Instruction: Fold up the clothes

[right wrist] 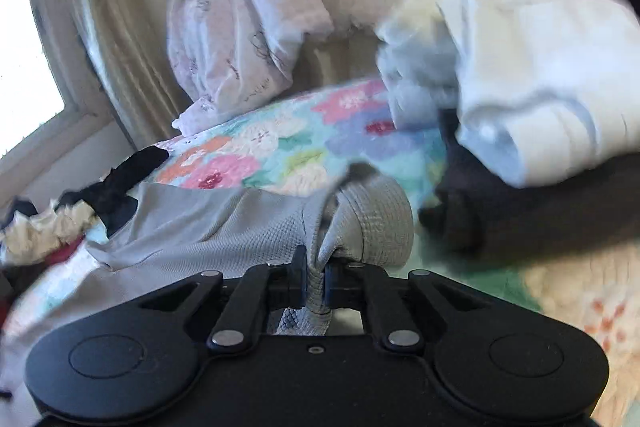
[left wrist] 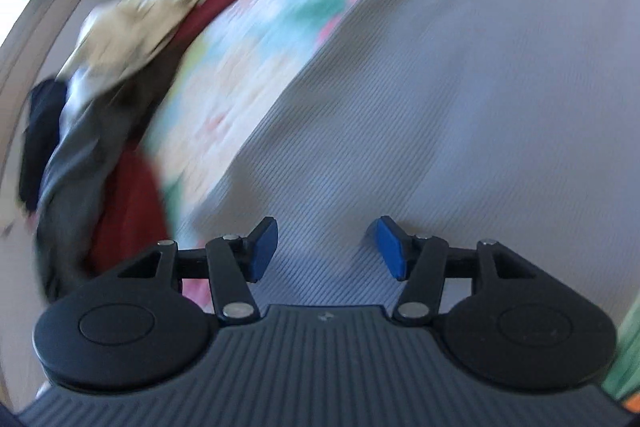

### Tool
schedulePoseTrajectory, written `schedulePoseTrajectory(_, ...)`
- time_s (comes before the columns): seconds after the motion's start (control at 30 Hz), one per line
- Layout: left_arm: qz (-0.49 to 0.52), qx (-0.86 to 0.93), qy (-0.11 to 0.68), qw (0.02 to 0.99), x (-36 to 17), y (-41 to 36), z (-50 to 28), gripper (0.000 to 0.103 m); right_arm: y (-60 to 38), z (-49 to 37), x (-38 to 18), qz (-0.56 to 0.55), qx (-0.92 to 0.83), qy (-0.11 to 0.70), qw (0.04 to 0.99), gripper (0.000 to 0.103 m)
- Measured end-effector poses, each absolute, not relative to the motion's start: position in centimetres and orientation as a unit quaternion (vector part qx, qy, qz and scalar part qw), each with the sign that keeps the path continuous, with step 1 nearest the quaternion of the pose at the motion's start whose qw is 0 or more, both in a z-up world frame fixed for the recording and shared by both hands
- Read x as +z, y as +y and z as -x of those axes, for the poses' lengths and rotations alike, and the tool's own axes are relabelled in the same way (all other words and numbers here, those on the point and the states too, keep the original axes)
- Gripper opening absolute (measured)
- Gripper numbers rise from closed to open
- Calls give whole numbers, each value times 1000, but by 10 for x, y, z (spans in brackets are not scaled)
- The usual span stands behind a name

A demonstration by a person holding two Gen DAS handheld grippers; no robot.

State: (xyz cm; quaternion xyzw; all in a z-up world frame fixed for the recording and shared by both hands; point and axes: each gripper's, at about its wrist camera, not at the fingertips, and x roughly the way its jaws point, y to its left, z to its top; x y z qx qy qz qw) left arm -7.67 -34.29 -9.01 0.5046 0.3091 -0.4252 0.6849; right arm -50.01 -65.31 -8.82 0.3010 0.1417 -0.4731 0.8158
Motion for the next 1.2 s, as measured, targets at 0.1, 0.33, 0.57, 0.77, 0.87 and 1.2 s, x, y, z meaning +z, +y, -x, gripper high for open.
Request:
schedulePoseTrajectory(0.1,-459,-406,358,705,-83,-312,46,54,-659,505,-106,-332,-488,165,790,17)
schedulePoseTrajectory(0.33,-210,-430,493,727,-63,-258,-10,55,-590,493,-85,-211,-515,285,781,51)
schedulePoseTrajectory(0.57,-101,-439,561,695,-80,-234,-20,55,-464,454,-32,-59,-393,276,875,51)
schedulePoseTrajectory(0.77,-66,-418,571,704,-101,-234,-34,63,-361,360,12,54,-225,249,940,63)
schedulePoseTrajectory(0.87,-78,-422,569,702,-106,-239,-35,59,-315,303,10,74,-132,266,952,63)
schedulePoseTrajectory(1.2,-119,-494,523,684,-94,-262,-14,8,-229,194,-38,135,12,355,925,63)
